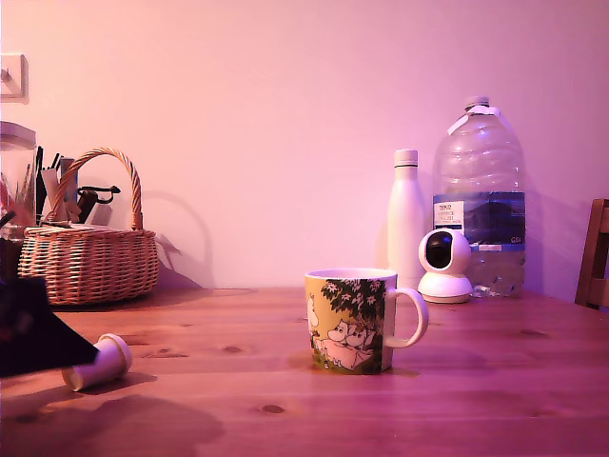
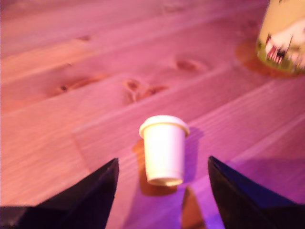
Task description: Pick up the coffee capsules from the table one by one and drop them inside the nearest coffee cup
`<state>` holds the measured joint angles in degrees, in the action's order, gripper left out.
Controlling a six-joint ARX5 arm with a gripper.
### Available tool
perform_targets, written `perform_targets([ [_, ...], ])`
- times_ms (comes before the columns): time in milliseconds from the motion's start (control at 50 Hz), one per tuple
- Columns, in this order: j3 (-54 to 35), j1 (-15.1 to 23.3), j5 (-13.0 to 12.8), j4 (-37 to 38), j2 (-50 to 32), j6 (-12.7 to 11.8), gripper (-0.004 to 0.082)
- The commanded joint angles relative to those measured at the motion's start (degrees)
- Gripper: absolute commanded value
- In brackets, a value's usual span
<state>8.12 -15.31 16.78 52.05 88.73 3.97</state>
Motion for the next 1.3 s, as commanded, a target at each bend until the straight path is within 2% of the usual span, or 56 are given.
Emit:
perform_targets([
  [0, 1.2, 0.2, 0.7, 1.6, 1.8, 0.7, 0.0534],
  [140, 2.2, 0.2, 1.1, 3.5, 5.0, 0.7, 0.0533],
  [260, 2.8, 0.2, 2.4, 3.5, 6.0, 0.8, 0.0527],
  [520, 3.3, 0.2, 2.8, 3.1, 7.1, 0.9, 0.0448],
  [680, 4.5, 0.2, 2.8, 0.2, 7.7, 1.0, 0.0286],
  [880, 5.3, 0.2, 2.7, -1.4, 7.7, 1.1, 0.0156],
  [1040, 5.5, 0.2, 3.2, -1.0, 7.4, 1.0, 0.015],
  [1120, 5.5, 0.2, 4.3, -1.1, 6.4, 0.8, 0.015],
  [1160, 5.5, 0.2, 5.9, -1.5, 5.6, 0.5, 0.015],
  [1280, 5.5, 0.2, 7.6, -4.3, 2.1, 0.5, 0.015],
])
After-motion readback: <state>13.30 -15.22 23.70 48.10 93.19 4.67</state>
